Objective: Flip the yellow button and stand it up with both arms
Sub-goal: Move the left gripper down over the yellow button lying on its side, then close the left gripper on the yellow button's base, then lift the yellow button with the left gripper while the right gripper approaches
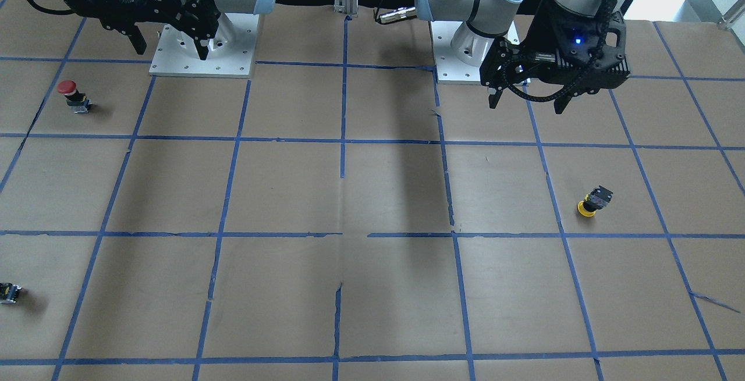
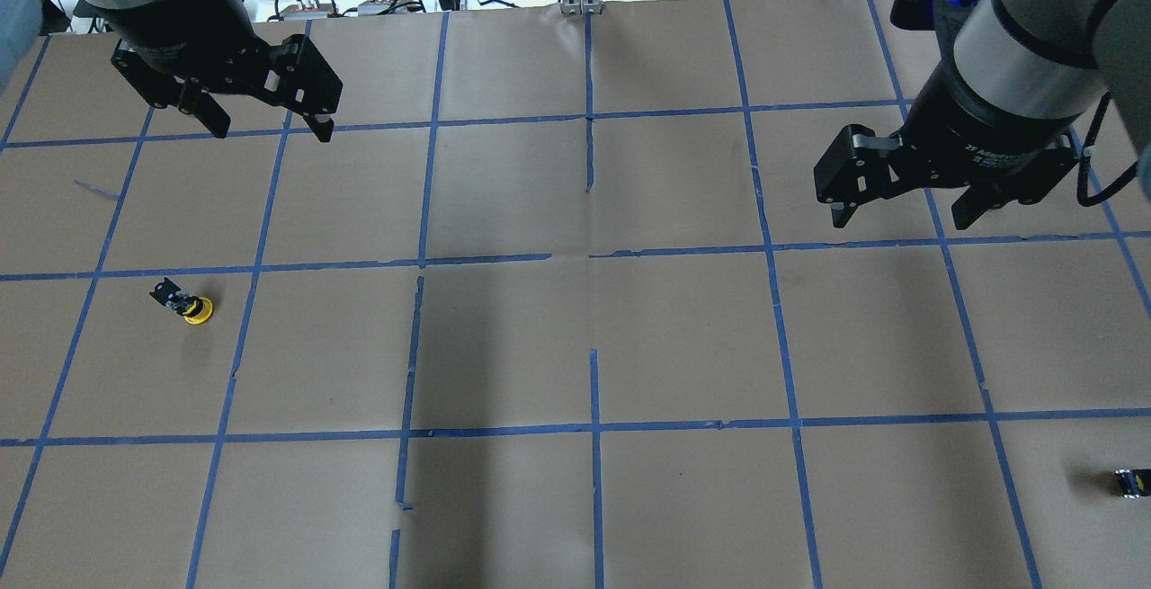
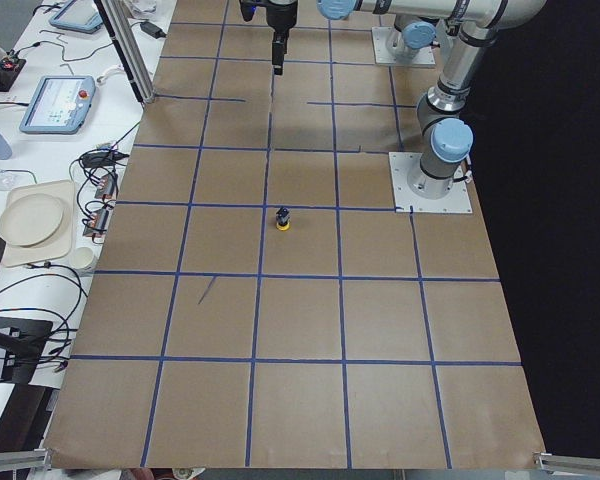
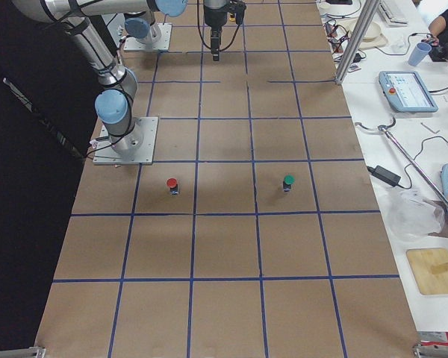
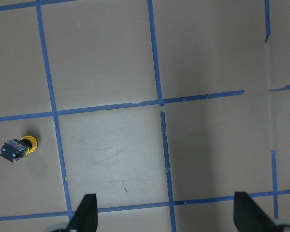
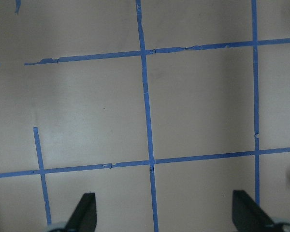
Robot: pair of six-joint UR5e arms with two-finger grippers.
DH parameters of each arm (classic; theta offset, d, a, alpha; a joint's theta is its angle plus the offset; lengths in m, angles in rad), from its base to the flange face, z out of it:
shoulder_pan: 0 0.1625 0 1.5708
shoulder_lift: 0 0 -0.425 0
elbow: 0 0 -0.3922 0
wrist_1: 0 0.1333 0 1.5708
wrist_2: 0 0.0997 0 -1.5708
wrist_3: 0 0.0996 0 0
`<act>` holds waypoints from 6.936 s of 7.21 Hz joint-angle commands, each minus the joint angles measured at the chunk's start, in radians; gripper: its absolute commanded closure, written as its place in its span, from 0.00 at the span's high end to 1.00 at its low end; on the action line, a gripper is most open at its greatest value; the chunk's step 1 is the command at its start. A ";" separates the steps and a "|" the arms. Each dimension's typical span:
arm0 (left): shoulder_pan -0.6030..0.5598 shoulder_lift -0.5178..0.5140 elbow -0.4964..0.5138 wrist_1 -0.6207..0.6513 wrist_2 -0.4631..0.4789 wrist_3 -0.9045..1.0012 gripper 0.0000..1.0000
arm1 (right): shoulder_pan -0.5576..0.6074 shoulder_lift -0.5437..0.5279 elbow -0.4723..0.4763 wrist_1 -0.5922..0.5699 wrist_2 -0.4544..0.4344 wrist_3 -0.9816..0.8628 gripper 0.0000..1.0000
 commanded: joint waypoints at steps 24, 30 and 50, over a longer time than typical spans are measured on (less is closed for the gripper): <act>0.558 -0.259 -0.535 0.760 -0.004 1.084 0.93 | 0.000 0.000 0.002 -0.001 0.003 0.002 1.00; 0.557 -0.229 -0.555 0.756 0.007 1.040 0.89 | 0.002 0.000 0.000 0.006 0.001 -0.010 1.00; 0.238 0.075 -0.555 0.258 -0.962 0.537 0.18 | -0.277 0.058 -0.068 0.244 0.611 0.500 1.00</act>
